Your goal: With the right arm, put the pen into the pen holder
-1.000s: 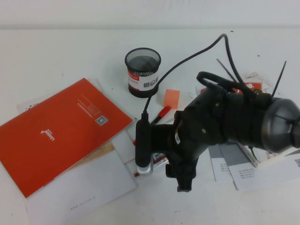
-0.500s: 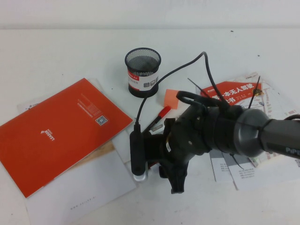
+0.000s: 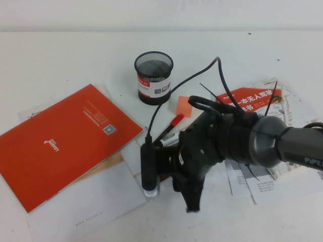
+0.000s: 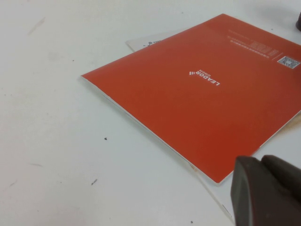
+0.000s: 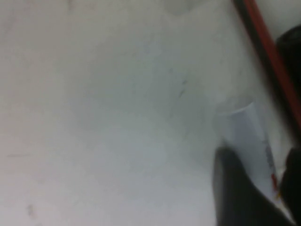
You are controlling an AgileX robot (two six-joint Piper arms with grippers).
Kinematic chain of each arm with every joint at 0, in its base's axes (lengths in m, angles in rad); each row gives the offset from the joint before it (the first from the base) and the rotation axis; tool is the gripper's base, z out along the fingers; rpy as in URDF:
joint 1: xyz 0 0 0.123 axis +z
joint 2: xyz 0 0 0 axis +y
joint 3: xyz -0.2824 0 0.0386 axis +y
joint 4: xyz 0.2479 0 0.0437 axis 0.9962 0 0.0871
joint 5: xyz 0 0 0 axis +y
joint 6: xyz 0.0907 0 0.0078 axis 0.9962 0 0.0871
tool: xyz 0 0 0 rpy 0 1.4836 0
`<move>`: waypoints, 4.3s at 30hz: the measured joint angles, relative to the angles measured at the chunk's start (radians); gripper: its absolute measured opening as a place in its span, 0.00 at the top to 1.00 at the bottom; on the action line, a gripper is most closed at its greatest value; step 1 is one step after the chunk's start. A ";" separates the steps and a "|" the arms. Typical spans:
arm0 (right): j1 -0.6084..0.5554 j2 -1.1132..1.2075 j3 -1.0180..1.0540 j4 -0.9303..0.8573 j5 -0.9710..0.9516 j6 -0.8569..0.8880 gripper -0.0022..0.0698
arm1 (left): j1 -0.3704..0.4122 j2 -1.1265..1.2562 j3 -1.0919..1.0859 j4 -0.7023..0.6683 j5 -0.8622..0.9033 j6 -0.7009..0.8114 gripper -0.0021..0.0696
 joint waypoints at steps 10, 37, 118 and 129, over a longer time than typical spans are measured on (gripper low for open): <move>0.000 -0.079 0.002 0.101 0.098 0.014 0.82 | 0.000 0.000 0.000 0.000 0.000 0.000 0.98; -0.166 -0.195 0.139 -0.042 -1.375 1.119 0.82 | 0.000 0.000 0.000 0.000 0.000 0.000 0.98; -0.507 -1.384 1.082 0.409 -0.838 0.500 1.00 | 0.000 0.000 0.000 0.000 0.000 0.000 0.98; -0.785 -1.829 1.113 0.400 -0.416 0.498 1.00 | 0.000 0.000 0.000 0.000 0.000 0.000 0.98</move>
